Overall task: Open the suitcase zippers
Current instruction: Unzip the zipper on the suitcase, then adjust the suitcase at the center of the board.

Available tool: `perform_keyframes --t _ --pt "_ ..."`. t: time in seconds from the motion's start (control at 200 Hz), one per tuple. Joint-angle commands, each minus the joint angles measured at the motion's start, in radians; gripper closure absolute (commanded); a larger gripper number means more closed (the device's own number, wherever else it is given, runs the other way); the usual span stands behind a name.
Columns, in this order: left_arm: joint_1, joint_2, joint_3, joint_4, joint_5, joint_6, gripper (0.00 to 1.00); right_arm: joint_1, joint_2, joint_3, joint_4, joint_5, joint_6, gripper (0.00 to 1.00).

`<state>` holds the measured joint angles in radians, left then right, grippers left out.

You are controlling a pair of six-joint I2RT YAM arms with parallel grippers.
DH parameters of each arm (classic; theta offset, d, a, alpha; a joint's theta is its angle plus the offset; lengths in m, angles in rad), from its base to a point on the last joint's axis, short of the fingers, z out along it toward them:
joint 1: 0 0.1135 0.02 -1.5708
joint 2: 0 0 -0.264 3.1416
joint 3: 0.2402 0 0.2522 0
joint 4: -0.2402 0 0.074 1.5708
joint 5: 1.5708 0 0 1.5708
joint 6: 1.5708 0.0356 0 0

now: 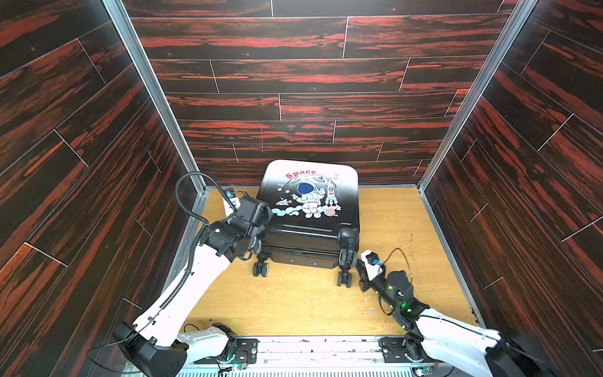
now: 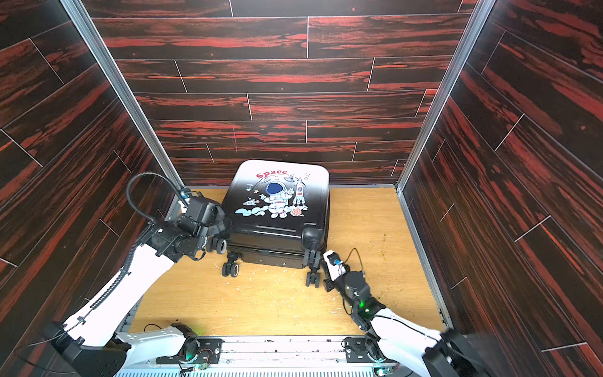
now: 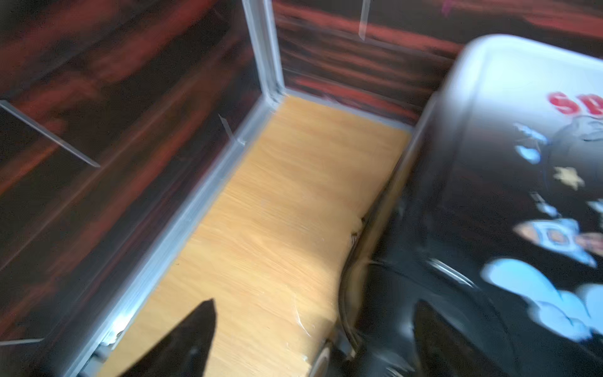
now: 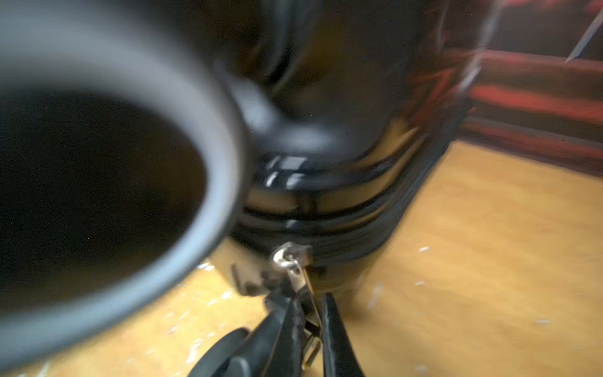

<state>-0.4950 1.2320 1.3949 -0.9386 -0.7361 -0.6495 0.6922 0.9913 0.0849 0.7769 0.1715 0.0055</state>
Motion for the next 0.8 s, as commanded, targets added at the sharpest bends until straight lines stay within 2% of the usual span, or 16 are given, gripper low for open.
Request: perform_keyframes --t 0.0,0.08,0.15,0.245,0.331,0.466,0.541,0.686,0.792 --pt "-0.018 -0.05 0.076 -0.084 -0.084 0.067 0.01 0.049 0.041 0.042 0.162 -0.04 0.072 1.0" --pt "-0.088 -0.057 0.091 -0.088 0.005 0.129 0.01 0.092 0.087 0.044 0.207 -0.059 0.08 1.0" --pt "-0.209 -0.061 0.081 -0.08 0.071 0.141 0.02 0.13 0.116 0.054 0.228 -0.059 0.083 1.0" --pt "-0.383 -0.048 0.054 -0.049 0.139 0.08 0.02 0.165 0.137 0.065 0.25 -0.053 0.103 1.0" --pt "-0.462 -0.029 -0.009 0.044 0.268 -0.016 0.01 0.175 0.138 0.069 0.259 -0.062 0.126 1.0" --pt "-0.501 0.011 -0.083 0.212 0.423 -0.105 0.0 0.179 0.121 0.059 0.272 -0.076 0.154 1.0" --pt "-0.505 0.048 -0.076 0.213 0.439 -0.128 0.0 0.182 0.11 0.062 0.26 -0.083 0.166 1.0" --pt "-0.51 0.123 -0.094 0.258 0.593 -0.15 0.0 0.198 0.117 0.069 0.249 -0.079 0.169 1.0" --pt "-0.519 0.178 -0.094 0.264 0.652 -0.167 0.0 0.207 0.142 0.071 0.269 -0.077 0.172 1.0"
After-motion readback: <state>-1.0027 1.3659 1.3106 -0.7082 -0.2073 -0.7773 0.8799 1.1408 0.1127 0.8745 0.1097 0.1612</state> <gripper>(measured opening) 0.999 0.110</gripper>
